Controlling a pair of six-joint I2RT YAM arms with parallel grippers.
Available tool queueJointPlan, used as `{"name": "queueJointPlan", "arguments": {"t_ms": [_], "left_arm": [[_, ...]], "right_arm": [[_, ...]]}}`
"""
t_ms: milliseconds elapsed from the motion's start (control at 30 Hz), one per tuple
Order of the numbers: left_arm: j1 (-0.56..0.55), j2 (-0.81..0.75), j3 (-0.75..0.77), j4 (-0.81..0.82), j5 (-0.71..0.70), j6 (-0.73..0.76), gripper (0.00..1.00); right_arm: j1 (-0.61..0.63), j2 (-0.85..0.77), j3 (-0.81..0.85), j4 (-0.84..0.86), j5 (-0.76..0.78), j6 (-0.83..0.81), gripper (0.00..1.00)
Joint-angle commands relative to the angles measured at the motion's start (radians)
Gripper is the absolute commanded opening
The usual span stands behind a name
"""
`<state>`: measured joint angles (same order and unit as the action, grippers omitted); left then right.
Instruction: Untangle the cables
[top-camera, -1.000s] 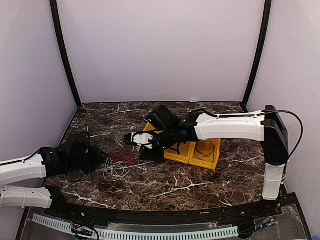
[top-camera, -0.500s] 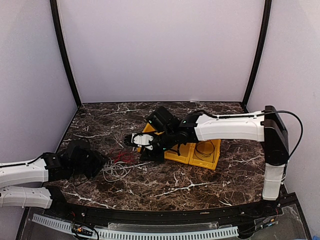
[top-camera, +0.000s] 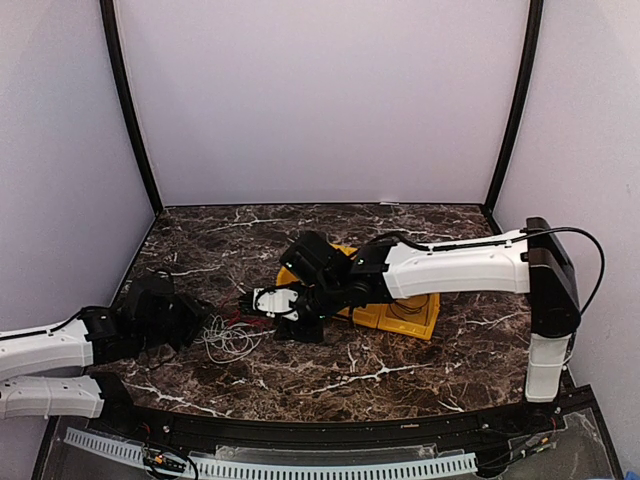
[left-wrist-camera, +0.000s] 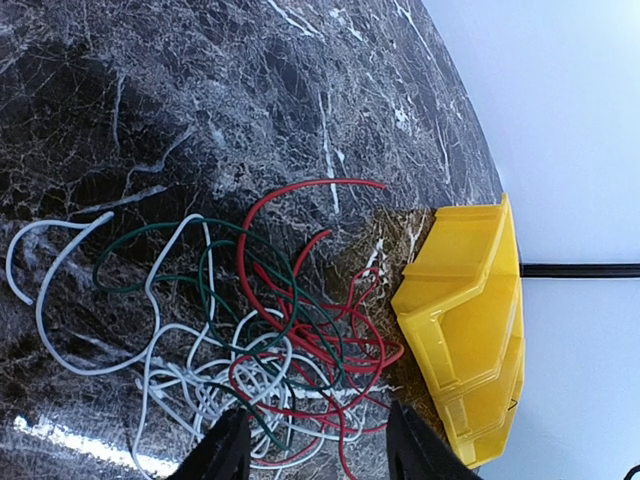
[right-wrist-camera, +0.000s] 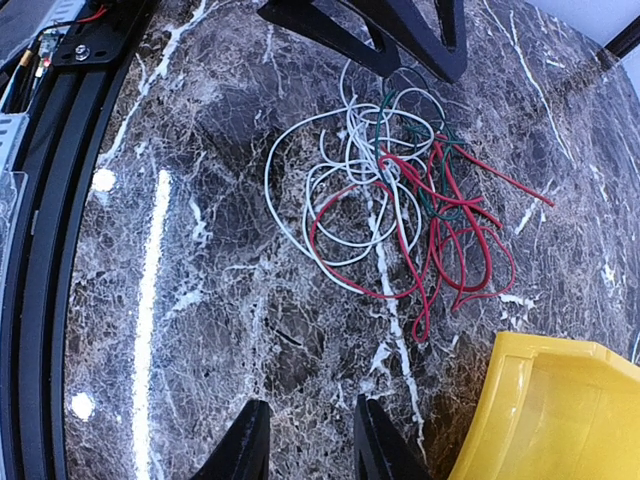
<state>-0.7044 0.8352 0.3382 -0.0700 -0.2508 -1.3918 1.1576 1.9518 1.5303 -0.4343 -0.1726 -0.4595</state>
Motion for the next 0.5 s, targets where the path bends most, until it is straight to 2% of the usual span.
{"name": "queueJointPlan", "arguments": {"t_ms": [0, 233, 467], "left_arm": [[0.005, 0.038, 0.071, -0.102, 0.019, -0.026, 0.49], [0.007, 0.093, 0.110, -0.092, 0.042, -0.036, 0.49], [0.006, 0.163, 0.156, -0.107, 0.043, -0.050, 0.49]], "right_arm": [[0.003, -0.019, -0.001, 0.018, 0.049, -0.012, 0.32], [-0.024, -0.080, -0.058, 0.045, 0.084, -0.035, 0.32], [-0.092, -0.128, -0.085, 0.063, 0.030, -0.016, 0.32]]}}
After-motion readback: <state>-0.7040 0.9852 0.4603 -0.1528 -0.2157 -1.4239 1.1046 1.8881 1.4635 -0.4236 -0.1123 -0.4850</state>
